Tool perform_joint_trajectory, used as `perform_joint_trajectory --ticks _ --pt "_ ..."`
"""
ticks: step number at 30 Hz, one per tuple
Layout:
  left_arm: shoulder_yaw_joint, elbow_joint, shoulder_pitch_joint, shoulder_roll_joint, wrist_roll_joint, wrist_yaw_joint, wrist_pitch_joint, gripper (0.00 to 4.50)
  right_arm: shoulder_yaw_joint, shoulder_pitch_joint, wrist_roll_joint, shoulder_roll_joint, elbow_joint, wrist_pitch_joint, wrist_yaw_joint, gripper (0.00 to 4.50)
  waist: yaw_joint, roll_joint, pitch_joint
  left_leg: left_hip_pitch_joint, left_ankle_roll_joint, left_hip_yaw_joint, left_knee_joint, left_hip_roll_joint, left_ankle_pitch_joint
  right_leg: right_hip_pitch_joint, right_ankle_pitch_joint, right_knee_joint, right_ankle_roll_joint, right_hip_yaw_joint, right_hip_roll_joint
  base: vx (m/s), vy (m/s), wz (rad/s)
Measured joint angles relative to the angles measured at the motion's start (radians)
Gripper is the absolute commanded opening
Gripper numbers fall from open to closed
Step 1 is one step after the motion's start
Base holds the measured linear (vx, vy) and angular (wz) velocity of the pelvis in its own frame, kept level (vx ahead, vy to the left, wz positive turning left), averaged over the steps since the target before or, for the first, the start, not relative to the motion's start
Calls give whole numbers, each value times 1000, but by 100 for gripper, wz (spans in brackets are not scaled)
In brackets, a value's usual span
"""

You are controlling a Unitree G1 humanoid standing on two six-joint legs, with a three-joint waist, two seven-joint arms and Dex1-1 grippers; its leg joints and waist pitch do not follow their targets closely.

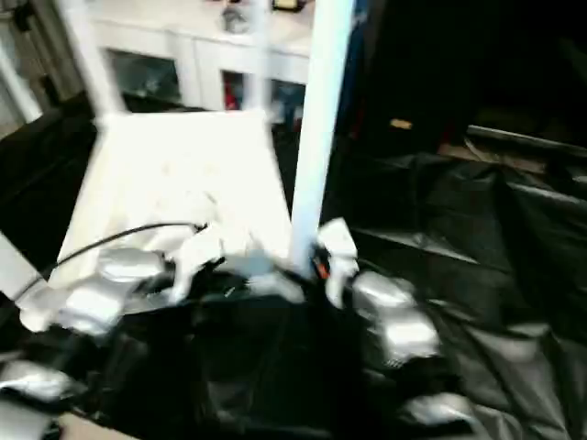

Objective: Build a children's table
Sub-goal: Rotate leg to tighten

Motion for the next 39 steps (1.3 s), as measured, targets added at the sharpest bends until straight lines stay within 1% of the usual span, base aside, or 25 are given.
perform_joint_trajectory --ticks 2,3,5,6,8,9,10,12,15,17,19,21,26,31,34,35,37,38,39 --pt "1 0 0 -9 3 13 5 0 -1 0 -13 9 7 -20 -33 270 3 3 -2 0 0 0 0 0 0 0 0 0 0 1 0 0 0 0" --pt "1 -1 0 -10 3 13 5 0 -1 1 -15 9 8 -27 -33 305 3 4 -2 -1 0 0 0 0 0 0 0 0 0 1 0 0 0 0" --pt "-8 -6 1 -10 3 12 5 0 -1 2 -15 9 13 -42 -31 340 4 5 -3 -4 0 0 0 0 0 0 0 0 1 1 0 0 0 0" --pt "-9 -8 1 -10 3 11 5 0 -1 2 -13 10 13 -43 -25 340 4 5 -3 -4 0 0 0 0 0 0 0 0 0 1 0 0 0 0" --pt "-7 -11 3 -9 3 6 5 0 -6 2 -4 10 12 -41 -1 364 4 5 -3 -4 0 0 -1 0 0 0 2 0 -2 1 0 0 0 0" --pt "-6 -15 6 -7 3 0 5 0 -8 2 -3 9 11 -40 11 364 3 5 -3 -4 0 0 -1 0 0 0 2 0 -2 1 0 0 0 0" --pt "-5 -18 8 -6 3 -3 5 0 -8 3 -3 9 11 -40 19 385 2 5 -3 -4 0 0 -1 0 0 -1 2 0 -2 1 0 0 0 0" --pt "-2 -25 11 0 3 -16 3 0 -8 4 -3 5 6 -38 47 396 0 5 -3 -5 0 0 -2 0 0 -1 2 0 -2 1 0 0 0 0" --pt "1 -41 20 23 -15 -56 -1 0 5 20 6 -30 -24 -32 152 396 0 4 -2 -6 0 0 -5 0 0 -3 2 0 -2 0 0 0 0 0" --pt "1 -46 23 39 -24 -88 -9 0 17 27 26 -62 -41 -23 232 396 1 4 -2 -7 0 0 -5 1 0 -3 1 0 -1 -1 1 0 0 0" --pt "1 -49 25 64 -42 -137 -17 0 42 48 45 -115 -86 5 338 396 5 4 -2 -8 0 0 -6 1 0 -4 0 -1 -1 -2 1 0 0 0" --pt "0 -49 29 91 -58 -199 -34 0 85 60 56 -182 -131 26 456 396 10 4 -2 -9 1 0 -5 1 0 -4 -2 -1 -1 -2 1 0 0 0" --pt "-7 -49 29 122 -73 -293 -66 0 132 55 51 -262 -158 33 622 396 12 2 -1 -12 6 0 -4 1 3 -4 -3 -2 -2 -2 0 0 0 0" --pt "-23 -59 33 163 -102 -385 -67 0 168 50 58 -279 -169 37 731 396 12 -2 1 -12 6 0 -4 2 3 -4 -3 -1 -2 -3 0 0 0 0" --pt "-26 -62 34 181 -110 -420 -68 0 179 46 71 -281 -175 53 761 362 11 -4 3 -12 6 1 -3 2 3 -5 -3 -1 -2 -3 0 0 0 0" --pt "-26 -62 34 183 -110 -428 -70 0 179 45 73 -281 -175 55 765 362 12 -5 3 -12 6 1 -3 2 3 -5 -3 -1 -2 -3 0 0 0 0" --pt "-26 -62 34 188 -111 -439 -77 0 179 45 75 -280 -175 57 772 339 12 -6 3 -13 6 1 -3 2 3 -5 -3 -1 -2 -3 0 0 0 0" --pt "-26 -62 34 190 -112 -442 -79 0 179 45 75 -280 -175 57 775 339 12 -6 3 -13 6 1 -3 2 3 -5 -3 -1 -2 -3 0 0 0 0" --pt "-26 -62 34 192 -113 -446 -80 0 179 44 75 -280 -175 58 776 327 12 -6 4 -13 6 1 -3 2 3 -5 -3 -1 -2 -3 0 0 0 0"
